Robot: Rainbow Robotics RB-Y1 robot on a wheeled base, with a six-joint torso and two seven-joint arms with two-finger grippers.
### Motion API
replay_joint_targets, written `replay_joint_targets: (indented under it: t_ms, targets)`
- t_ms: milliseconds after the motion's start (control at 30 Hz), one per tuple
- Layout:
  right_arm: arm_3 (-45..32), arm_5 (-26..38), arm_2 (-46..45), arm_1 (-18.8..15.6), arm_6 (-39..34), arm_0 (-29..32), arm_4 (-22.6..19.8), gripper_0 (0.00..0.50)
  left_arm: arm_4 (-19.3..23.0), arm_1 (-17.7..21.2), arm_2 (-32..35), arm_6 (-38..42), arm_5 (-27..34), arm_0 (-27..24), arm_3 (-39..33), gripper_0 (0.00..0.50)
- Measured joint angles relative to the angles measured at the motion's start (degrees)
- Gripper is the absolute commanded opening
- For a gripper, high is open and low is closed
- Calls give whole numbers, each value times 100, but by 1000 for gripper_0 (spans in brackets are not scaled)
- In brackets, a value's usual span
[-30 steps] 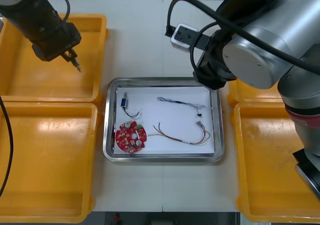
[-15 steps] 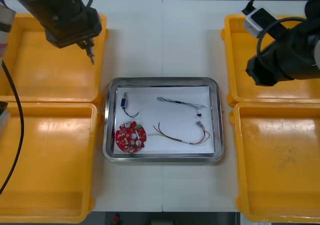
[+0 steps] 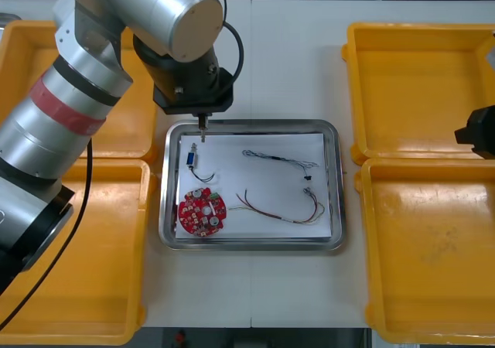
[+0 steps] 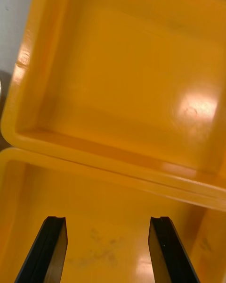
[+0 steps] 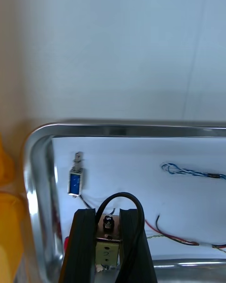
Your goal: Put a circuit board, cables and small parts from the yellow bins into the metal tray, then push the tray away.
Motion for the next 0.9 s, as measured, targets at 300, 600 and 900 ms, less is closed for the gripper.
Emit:
replay_joint_targets:
  t_ms: [300,600,900]
  targets:
    - [-213,0,-667,-7,-22,900,-157,500,-284,-78,-735,0,-896,348,363,1]
    - [-332,0,-975,-7,-579,1694,-755,500,-433,-108,-1123,0,-1351,403,947,79]
    - [-574,0,-1029,-7,-885,2004,-826,500,-449,-132,-1123,0,-1376,403,968,500]
